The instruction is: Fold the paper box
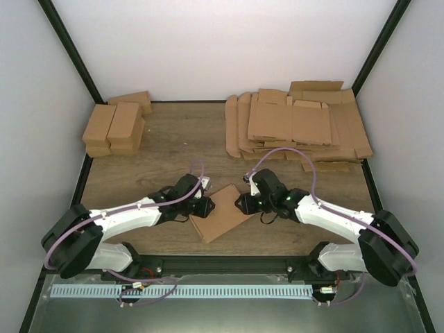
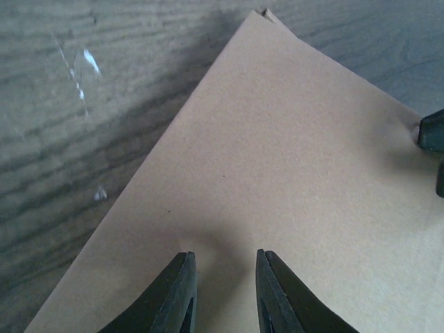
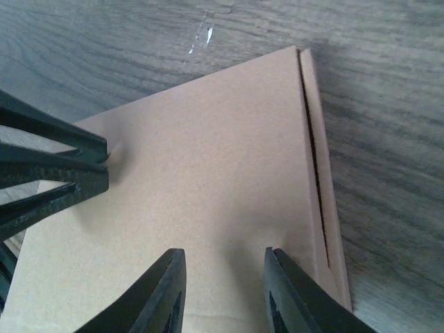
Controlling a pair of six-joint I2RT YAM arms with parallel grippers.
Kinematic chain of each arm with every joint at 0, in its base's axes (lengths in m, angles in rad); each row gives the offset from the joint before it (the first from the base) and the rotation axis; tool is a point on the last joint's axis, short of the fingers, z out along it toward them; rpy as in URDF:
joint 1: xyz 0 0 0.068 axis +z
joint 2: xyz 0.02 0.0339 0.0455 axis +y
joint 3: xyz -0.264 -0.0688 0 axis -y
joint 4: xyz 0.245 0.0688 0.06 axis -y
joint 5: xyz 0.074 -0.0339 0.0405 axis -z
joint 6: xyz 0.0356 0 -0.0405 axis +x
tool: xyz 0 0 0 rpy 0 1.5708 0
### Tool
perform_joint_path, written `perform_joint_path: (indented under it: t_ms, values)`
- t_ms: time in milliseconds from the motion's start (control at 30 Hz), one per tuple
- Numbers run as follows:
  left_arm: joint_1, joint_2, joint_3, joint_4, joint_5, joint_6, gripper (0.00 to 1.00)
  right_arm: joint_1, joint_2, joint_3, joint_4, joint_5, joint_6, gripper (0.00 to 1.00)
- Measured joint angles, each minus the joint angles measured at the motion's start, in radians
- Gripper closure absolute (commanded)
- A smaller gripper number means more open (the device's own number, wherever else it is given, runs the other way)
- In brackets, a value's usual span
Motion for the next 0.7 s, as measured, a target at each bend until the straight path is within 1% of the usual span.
perform_joint_path:
  t_ms: [133,200,267,333,367,400,467,533,633,700]
  values:
    - [-0.002,0.047,0.047,-0.002,-0.049,0.033,0.71,-0.043,-0.017,0.0,-0.014,-0.006,-0.006,0.56]
    - [0.0,0.086,0.077,-0.012,-0.079,0.055,0.7,-0.097,-0.025,0.0,-0.031,-0.006,-0.021,0.54]
    - [0.004,0.133,0.12,-0.023,-0.101,0.077,0.66,-0.144,-0.025,0.002,-0.05,-0.006,-0.031,0.53]
    - [0.008,0.18,0.168,-0.027,-0.121,0.098,0.59,-0.184,-0.022,0.002,-0.063,-0.013,-0.047,0.52]
    - [0.01,0.198,0.19,-0.031,-0.126,0.105,0.53,-0.202,-0.017,0.004,-0.07,-0.018,-0.055,0.51]
    - [0.01,0.213,0.213,-0.033,-0.134,0.11,0.45,-0.212,-0.009,0.006,-0.073,-0.023,-0.06,0.5]
    - [0.013,0.229,0.258,-0.041,-0.144,0.107,0.36,-0.222,0.01,0.016,-0.08,-0.026,-0.068,0.49]
    - [0.014,0.216,0.277,-0.05,-0.146,0.103,0.31,-0.222,0.024,0.022,-0.082,-0.029,-0.073,0.5]
    - [0.014,0.158,0.28,-0.089,-0.144,0.06,0.3,-0.222,0.031,0.023,-0.084,-0.04,-0.079,0.54]
    - [0.013,0.091,0.257,-0.112,-0.135,0.006,0.3,-0.222,0.031,0.023,-0.084,-0.056,-0.084,0.57]
